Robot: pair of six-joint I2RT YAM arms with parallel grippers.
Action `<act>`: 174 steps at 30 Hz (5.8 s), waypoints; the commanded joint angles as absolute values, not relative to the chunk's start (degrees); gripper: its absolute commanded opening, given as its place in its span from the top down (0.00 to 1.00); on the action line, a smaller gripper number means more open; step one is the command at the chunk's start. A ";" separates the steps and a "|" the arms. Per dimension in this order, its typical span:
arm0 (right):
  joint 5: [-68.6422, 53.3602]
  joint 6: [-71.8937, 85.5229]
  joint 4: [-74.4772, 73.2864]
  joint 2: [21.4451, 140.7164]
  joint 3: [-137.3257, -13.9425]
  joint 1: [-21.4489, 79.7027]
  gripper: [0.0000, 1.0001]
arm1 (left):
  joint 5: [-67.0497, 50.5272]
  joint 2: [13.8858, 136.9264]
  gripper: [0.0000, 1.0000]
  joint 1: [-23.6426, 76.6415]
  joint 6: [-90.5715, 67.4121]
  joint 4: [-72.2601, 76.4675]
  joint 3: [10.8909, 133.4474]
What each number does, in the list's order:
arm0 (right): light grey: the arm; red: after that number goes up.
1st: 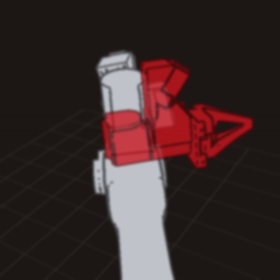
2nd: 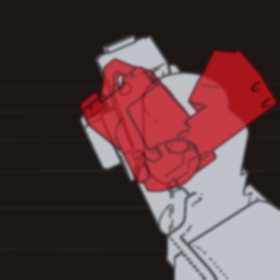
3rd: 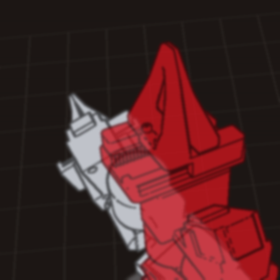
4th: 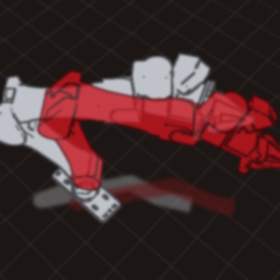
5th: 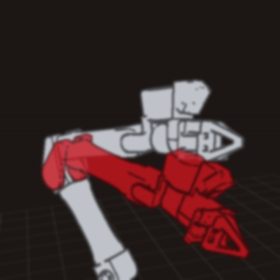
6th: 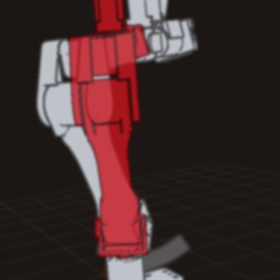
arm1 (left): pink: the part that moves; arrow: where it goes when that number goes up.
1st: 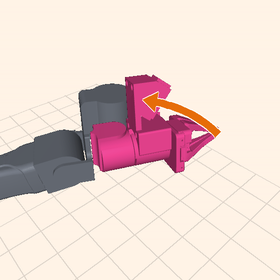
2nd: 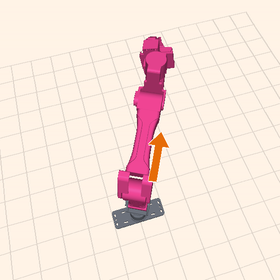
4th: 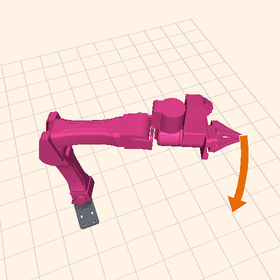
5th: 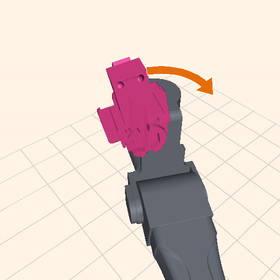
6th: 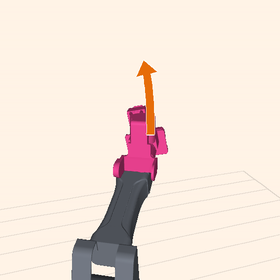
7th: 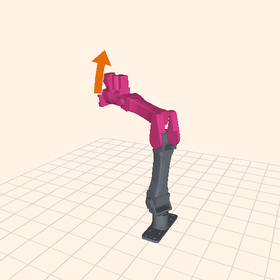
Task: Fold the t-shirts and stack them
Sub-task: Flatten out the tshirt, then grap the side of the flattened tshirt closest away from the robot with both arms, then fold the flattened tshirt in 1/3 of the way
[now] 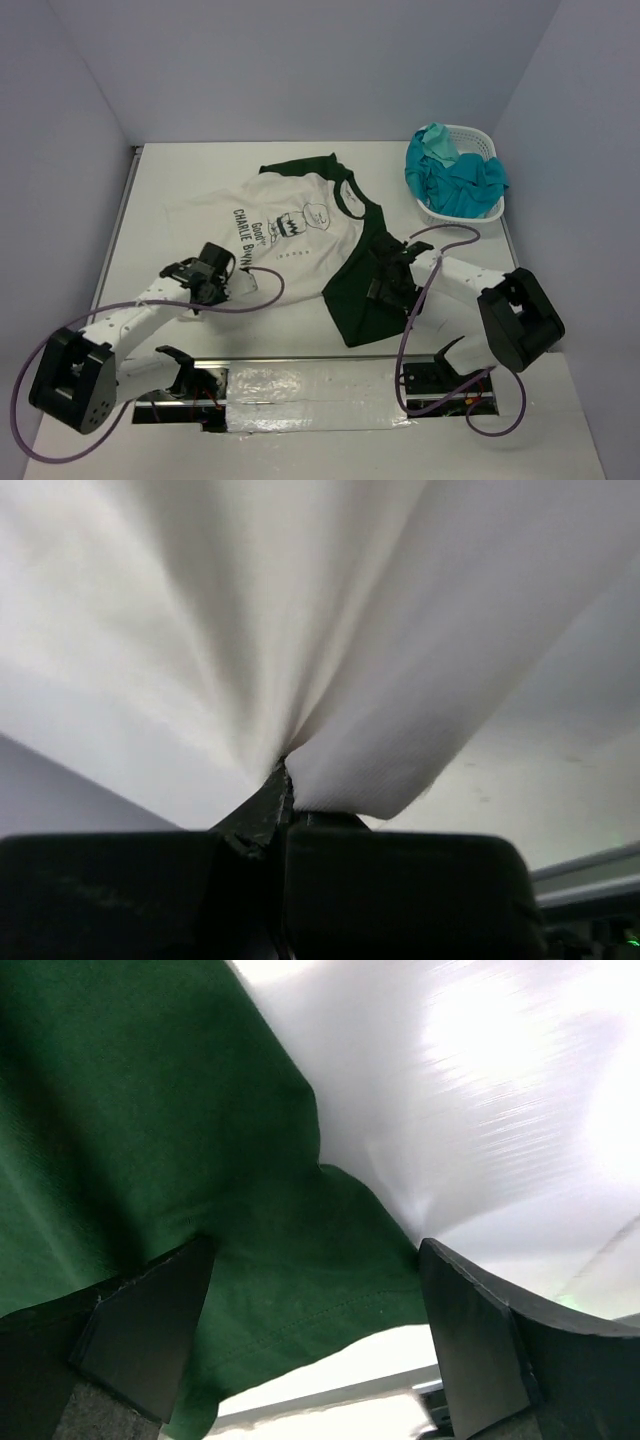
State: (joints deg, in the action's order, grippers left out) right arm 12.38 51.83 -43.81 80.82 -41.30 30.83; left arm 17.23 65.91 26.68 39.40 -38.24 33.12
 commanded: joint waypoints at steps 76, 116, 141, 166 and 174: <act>2.83 48.25 -22.61 37.52 -23.56 42.63 1.00 | -5.63 53.44 1.00 -3.43 82.79 -49.48 33.68; -17.58 29.53 -6.94 82.27 -43.16 24.17 1.00 | -14.33 99.40 0.19 -14.06 40.00 -42.37 71.19; -13.80 30.41 -9.93 79.10 -43.42 22.68 1.00 | -11.60 94.05 1.00 -15.82 37.45 -41.75 66.09; -12.04 25.23 -10.28 87.00 -58.70 16.88 1.00 | -7.12 88.24 1.00 -20.57 25.05 -27.78 65.31; -10.73 23.21 -11.42 93.51 -64.50 16.79 1.00 | -6.77 94.13 1.00 -20.39 23.91 -22.33 66.36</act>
